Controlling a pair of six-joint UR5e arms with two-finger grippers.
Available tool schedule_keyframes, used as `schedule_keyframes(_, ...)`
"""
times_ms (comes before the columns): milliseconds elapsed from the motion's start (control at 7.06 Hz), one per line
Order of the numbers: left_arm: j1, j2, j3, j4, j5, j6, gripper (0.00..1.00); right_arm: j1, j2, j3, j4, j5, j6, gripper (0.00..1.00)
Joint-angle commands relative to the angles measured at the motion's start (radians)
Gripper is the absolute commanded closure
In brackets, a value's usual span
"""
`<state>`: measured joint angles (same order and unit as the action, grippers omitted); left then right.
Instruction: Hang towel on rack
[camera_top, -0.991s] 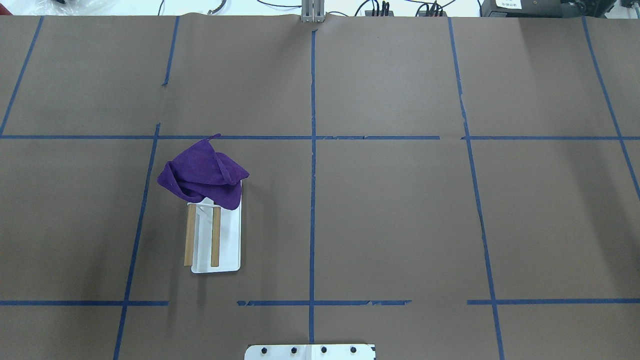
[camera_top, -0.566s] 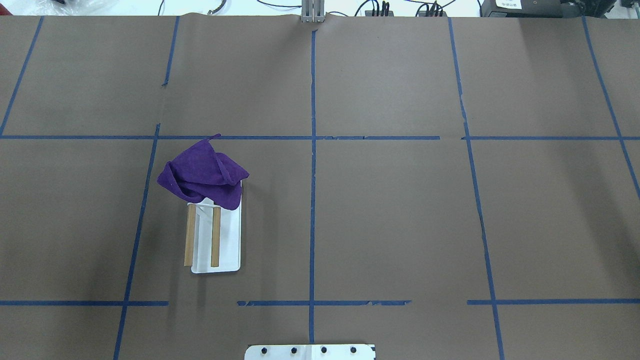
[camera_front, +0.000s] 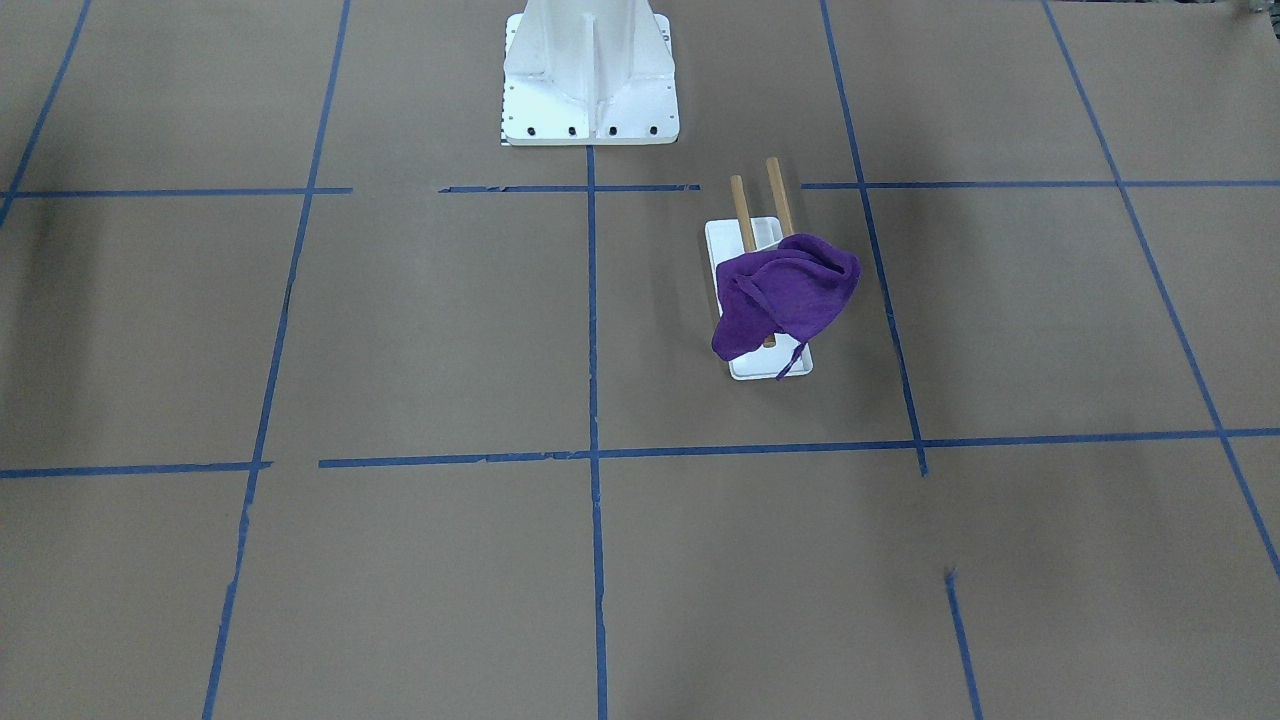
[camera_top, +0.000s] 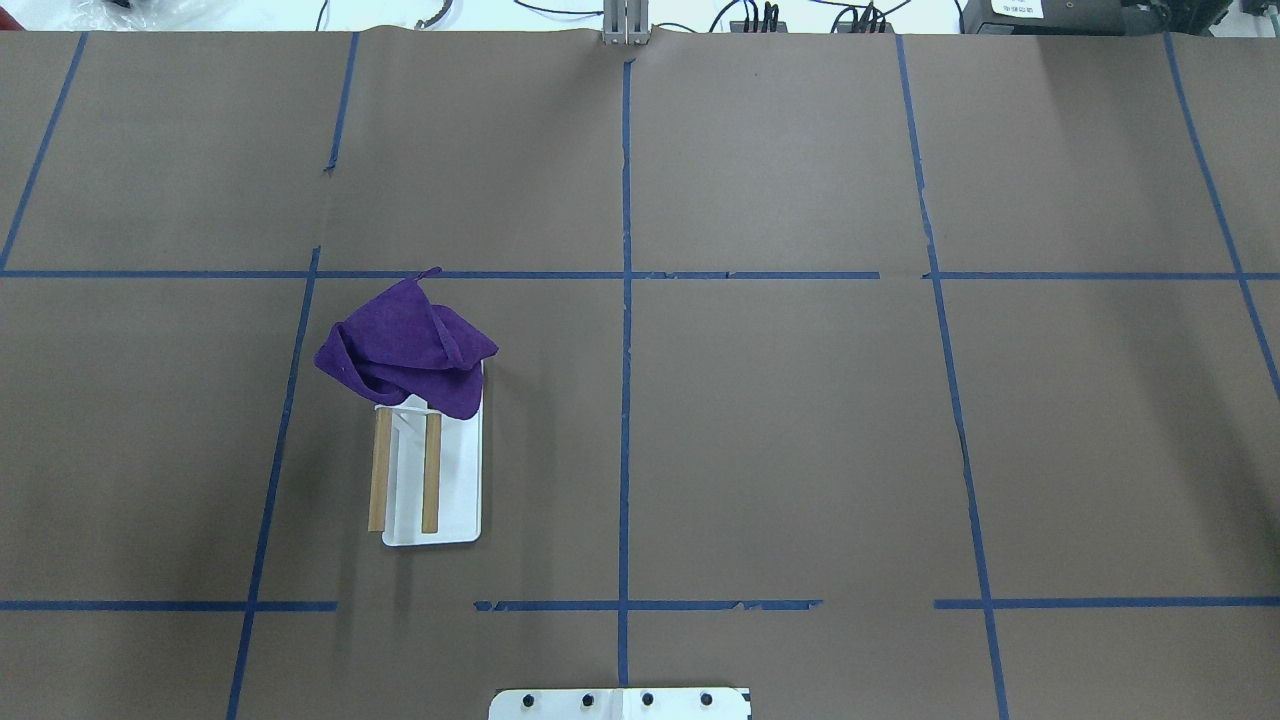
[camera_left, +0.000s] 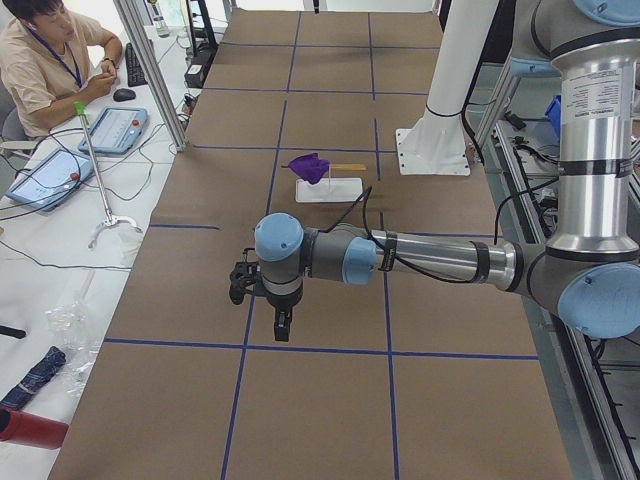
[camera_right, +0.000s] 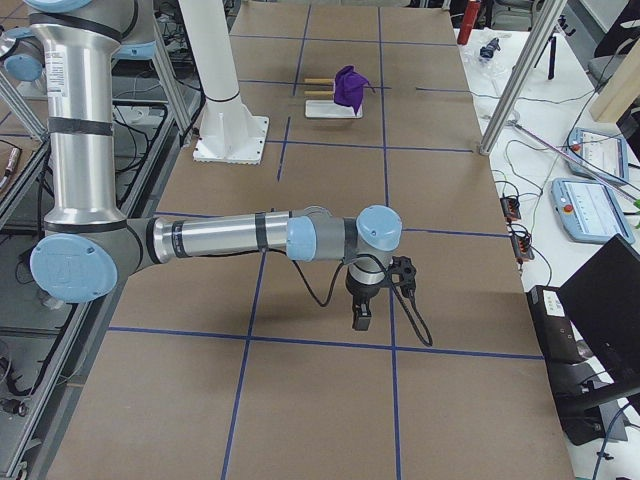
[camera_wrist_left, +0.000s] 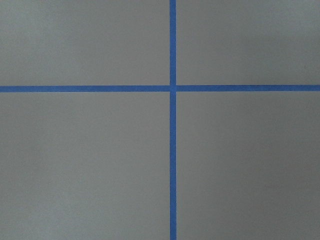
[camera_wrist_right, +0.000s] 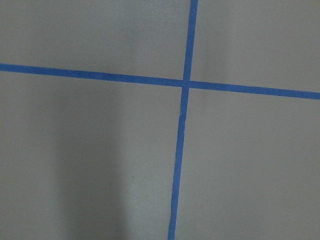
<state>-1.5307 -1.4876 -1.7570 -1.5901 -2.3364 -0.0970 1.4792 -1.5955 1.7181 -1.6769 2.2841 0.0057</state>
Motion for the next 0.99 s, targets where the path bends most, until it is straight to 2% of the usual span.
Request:
schedule_keyframes(0, 0.001, 0.0, -0.01, 0.001, 0.002, -0.001, 0.0, 0.0, -0.004, -0.002, 0.0, 0.0, 0.002, 0.0)
schedule_keyframes(850, 0.001, 0.004, 0.002, 0.004, 0.0, -0.009, 0.0, 0.001, -0.011, 0.0, 0.0, 0.0, 0.002, 0.0)
